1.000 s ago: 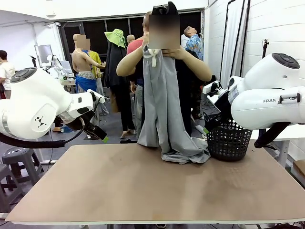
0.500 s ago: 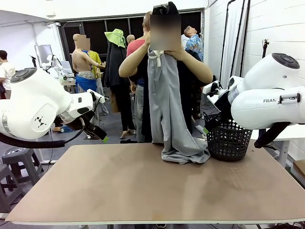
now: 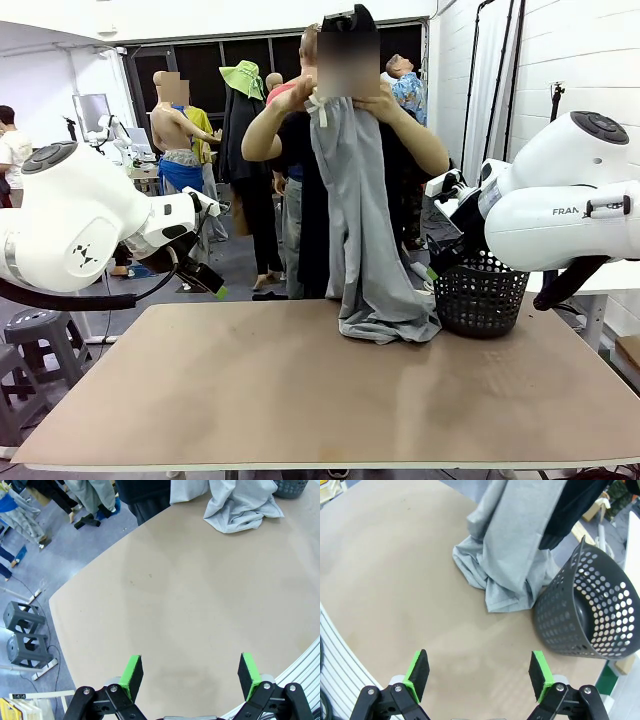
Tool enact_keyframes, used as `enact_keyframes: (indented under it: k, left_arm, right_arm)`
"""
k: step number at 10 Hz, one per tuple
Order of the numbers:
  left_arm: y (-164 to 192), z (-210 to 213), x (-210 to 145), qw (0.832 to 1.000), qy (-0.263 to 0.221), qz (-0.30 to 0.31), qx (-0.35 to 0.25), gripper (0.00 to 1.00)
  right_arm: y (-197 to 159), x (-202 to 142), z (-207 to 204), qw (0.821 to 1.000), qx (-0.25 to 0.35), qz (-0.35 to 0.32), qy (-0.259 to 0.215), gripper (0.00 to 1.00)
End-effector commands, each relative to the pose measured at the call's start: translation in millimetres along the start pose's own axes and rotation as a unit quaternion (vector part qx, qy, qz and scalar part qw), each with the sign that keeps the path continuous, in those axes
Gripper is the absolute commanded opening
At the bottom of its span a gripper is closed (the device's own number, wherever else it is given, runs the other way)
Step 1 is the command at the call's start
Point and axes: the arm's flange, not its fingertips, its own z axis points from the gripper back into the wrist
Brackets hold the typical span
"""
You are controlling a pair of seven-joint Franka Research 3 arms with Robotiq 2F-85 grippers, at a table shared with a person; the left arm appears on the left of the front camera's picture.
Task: Fold the training pants.
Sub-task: Grab both ends of the Training pants handed by a person.
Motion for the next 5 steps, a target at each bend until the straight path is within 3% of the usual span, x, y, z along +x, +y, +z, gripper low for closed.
enact_keyframes:
  k: [1, 5]
  left_arm:
    - [0.4, -0.3, 0.0, 1.000, 0.000, -0.005, 0.001, 1.00]
    - [0.4, -0.3, 0.0, 1.000, 0.000, -0.005, 0.001, 1.00]
  right_arm:
    - [-1.1, -0.2, -0.9, 1.000, 0.001, -0.002, -0.001, 1.00]
    - [-1.1, -0.2, -0.9, 1.000, 0.001, -0.002, -0.001, 1.00]
